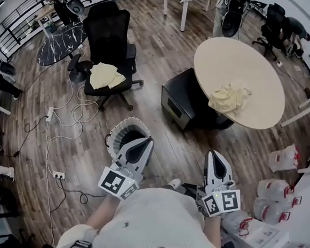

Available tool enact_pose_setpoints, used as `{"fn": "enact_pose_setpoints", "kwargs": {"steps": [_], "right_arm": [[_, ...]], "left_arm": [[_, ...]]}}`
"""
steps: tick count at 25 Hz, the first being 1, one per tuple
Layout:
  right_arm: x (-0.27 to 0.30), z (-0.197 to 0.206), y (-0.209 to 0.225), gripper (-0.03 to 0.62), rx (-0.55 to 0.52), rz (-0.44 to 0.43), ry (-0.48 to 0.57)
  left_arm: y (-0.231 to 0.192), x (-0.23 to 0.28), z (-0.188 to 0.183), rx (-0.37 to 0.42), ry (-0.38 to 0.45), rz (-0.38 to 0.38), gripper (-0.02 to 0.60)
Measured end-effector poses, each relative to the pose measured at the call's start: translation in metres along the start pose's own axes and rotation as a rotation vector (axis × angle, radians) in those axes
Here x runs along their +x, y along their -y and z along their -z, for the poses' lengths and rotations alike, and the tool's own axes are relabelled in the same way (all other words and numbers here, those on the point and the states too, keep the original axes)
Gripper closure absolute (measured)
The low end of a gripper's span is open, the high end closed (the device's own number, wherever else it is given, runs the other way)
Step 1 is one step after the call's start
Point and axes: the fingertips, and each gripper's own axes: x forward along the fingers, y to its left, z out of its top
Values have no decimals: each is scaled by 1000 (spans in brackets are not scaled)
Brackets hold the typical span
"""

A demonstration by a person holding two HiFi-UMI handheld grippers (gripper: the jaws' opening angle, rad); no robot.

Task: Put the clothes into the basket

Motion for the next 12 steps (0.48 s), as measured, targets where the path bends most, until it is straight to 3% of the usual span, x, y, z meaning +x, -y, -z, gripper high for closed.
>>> {"fn": "enact_pose_setpoints", "kwargs": {"steps": [12], "right_arm": [[-83,-13,138,588,32,123,4]], "left_arm": [[113,104,25,-12,-2,102,560]]}}
